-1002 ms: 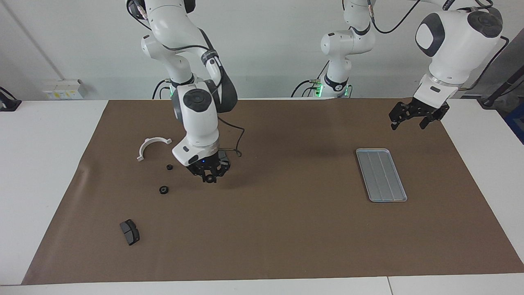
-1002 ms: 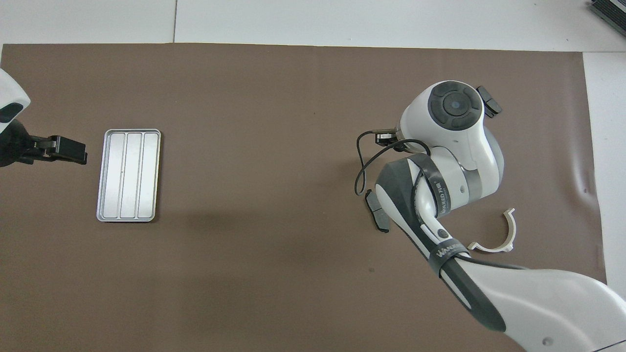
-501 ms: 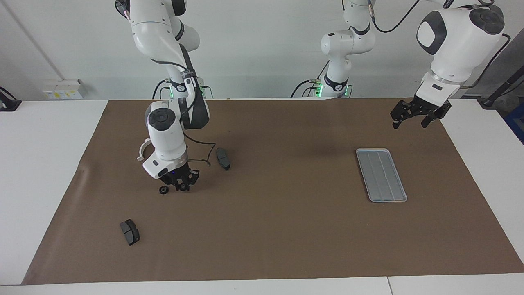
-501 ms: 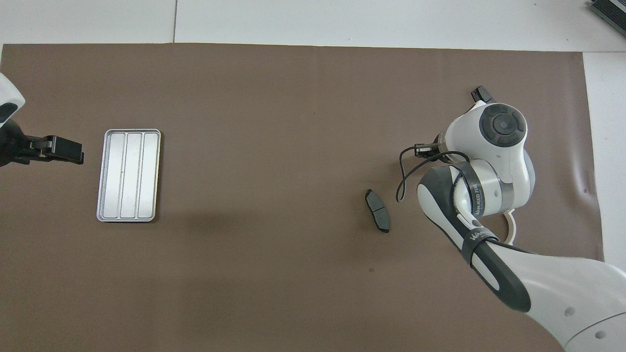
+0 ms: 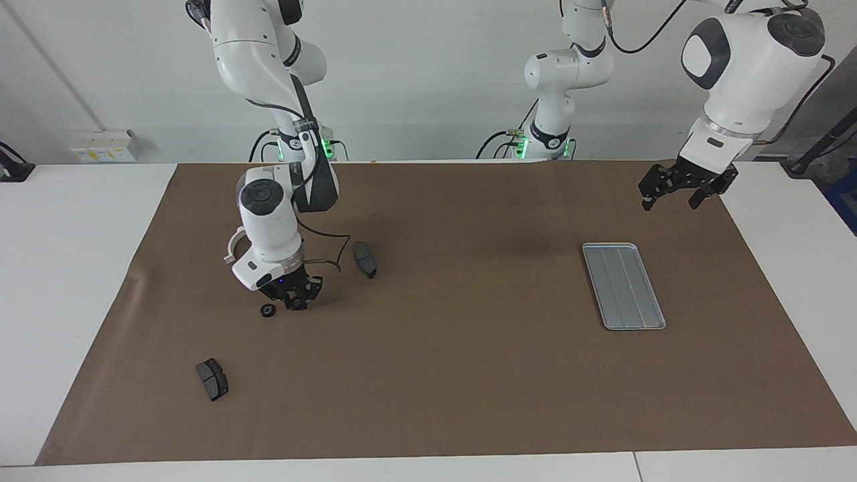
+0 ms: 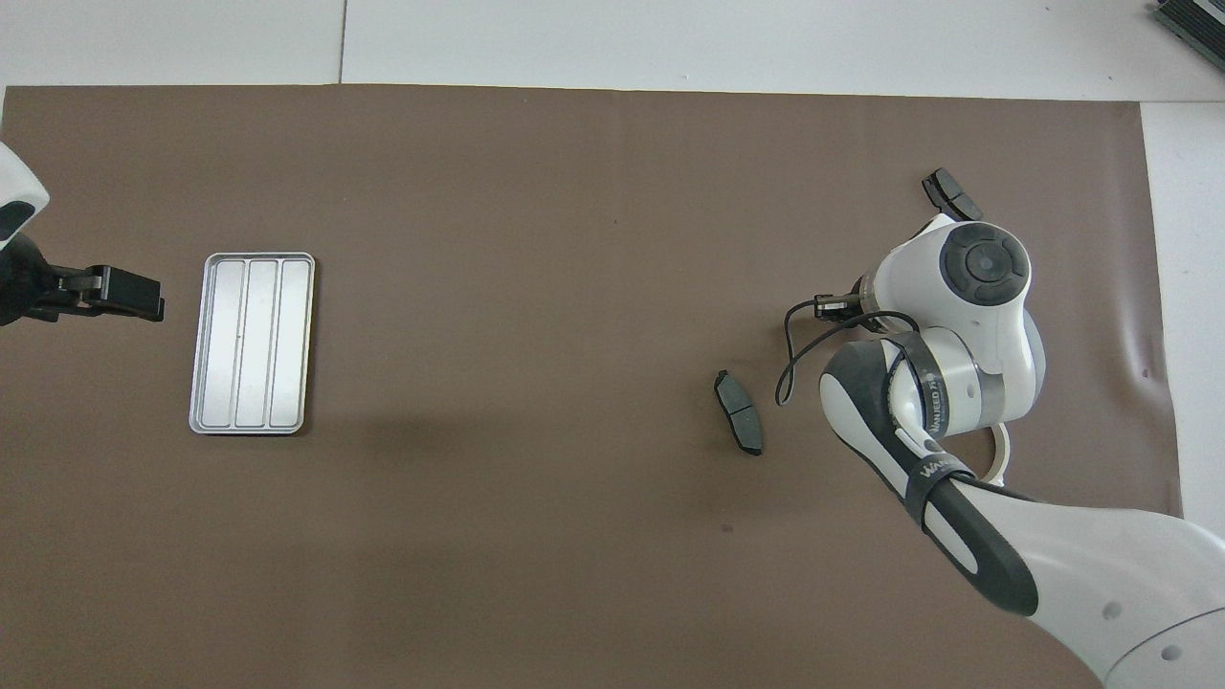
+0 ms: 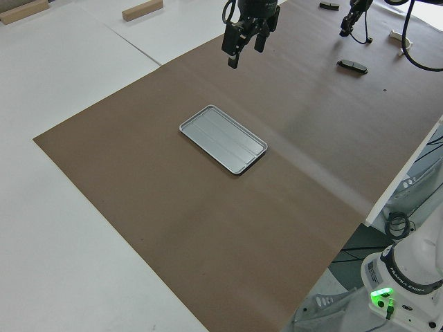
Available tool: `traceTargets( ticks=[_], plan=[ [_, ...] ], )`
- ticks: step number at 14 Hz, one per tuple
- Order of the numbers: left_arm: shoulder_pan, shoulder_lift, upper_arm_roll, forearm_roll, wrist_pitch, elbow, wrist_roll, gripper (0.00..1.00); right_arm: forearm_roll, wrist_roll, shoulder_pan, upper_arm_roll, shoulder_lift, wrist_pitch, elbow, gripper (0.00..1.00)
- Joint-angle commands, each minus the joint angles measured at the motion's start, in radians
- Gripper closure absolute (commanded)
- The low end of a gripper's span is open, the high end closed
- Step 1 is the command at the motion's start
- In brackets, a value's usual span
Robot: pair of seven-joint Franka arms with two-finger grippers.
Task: Place bearing gear from tray to pile
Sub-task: 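Carry the third gear to the pile and open the right gripper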
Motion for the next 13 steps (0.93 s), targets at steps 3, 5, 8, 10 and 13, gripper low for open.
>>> traceTargets(
  ticks=[3, 5, 8, 10, 13],
  plan=[
    [-0.003, -0.024, 0.004, 0.02, -0.003, -0.025, 0.004, 0.0, 0.003, -0.014, -0.02, 0.017, -0.035, 0.02, -0.039, 0.0],
    [-0.003, -0.024, 0.004, 0.02, -0.003, -0.025, 0.004, 0.0, 0.003, -0.014, -0.02, 0.017, -0.038, 0.018, -0.027, 0.0],
    [-0.003, -0.024, 0.004, 0.02, -0.003, -0.025, 0.004, 0.0, 0.004, -0.013, -0.025, 0.014, -0.066, -0.018, 0.018, 0.0],
    [-0.003, -0.024, 0.004, 0.02, -0.003, -0.025, 0.004, 0.0, 0.003, -0.014, -0.046, 0.01, -0.107, -0.072, 0.047, 0.0],
    [-0.003, -0.024, 0.004, 0.02, -0.003, -0.025, 0.004, 0.0, 0.003, -0.014, -0.083, 0.01, -0.161, -0.237, 0.134, 0.0]
  ],
)
